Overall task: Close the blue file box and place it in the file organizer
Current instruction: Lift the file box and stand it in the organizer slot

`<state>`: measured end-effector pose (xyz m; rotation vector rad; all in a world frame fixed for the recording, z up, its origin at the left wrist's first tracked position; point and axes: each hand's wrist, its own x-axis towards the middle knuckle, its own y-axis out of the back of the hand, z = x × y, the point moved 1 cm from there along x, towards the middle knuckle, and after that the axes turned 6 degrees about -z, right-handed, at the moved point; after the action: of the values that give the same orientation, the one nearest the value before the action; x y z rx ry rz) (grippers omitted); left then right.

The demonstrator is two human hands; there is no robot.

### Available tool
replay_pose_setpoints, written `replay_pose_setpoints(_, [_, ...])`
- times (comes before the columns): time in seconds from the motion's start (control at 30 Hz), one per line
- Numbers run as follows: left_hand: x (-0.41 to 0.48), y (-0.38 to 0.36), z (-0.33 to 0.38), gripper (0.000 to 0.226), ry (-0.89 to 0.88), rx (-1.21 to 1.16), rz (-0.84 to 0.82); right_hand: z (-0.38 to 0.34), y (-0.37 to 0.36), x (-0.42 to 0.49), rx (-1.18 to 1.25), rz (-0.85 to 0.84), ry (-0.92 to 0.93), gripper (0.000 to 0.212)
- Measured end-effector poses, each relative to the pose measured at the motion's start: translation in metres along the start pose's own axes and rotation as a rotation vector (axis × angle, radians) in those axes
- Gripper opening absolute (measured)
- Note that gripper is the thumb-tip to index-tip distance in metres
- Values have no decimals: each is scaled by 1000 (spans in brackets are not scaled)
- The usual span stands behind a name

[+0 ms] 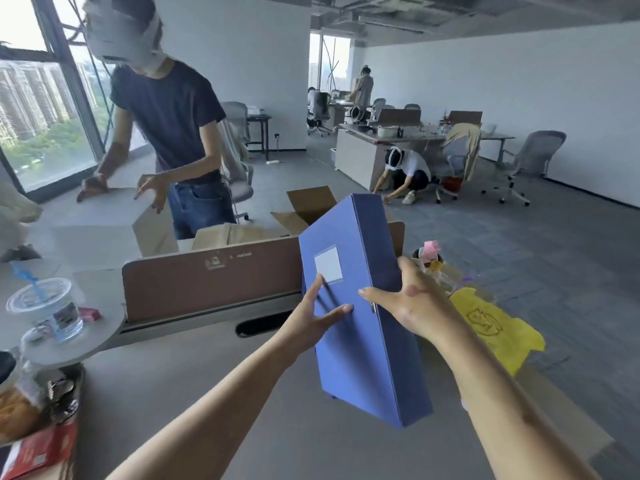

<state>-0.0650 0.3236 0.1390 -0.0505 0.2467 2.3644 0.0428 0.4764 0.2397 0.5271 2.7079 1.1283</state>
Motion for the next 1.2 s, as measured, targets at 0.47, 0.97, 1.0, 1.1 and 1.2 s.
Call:
replay_pose_setpoints(0.47, [49, 1, 28, 125, 87, -50, -146, 27, -18, 21, -81, 126, 17, 71])
replay_pose_setpoints(0.97, [92, 26, -2, 134, -145, 182, -98, 61, -78, 56, 150, 191, 105, 56])
replay_pose_setpoints(1.0, [94, 26, -4, 136, -155, 195, -92, 66, -87, 60, 211, 199, 135, 56])
replay_pose_setpoints(1.1, [100, 28, -7, 140, -172, 240, -95, 86, -111, 68, 352, 224, 194, 59])
replay_pose_setpoints(1.2, [103, 27, -14, 142, -205, 308, -77, 101, -128, 74, 435, 240, 210, 56])
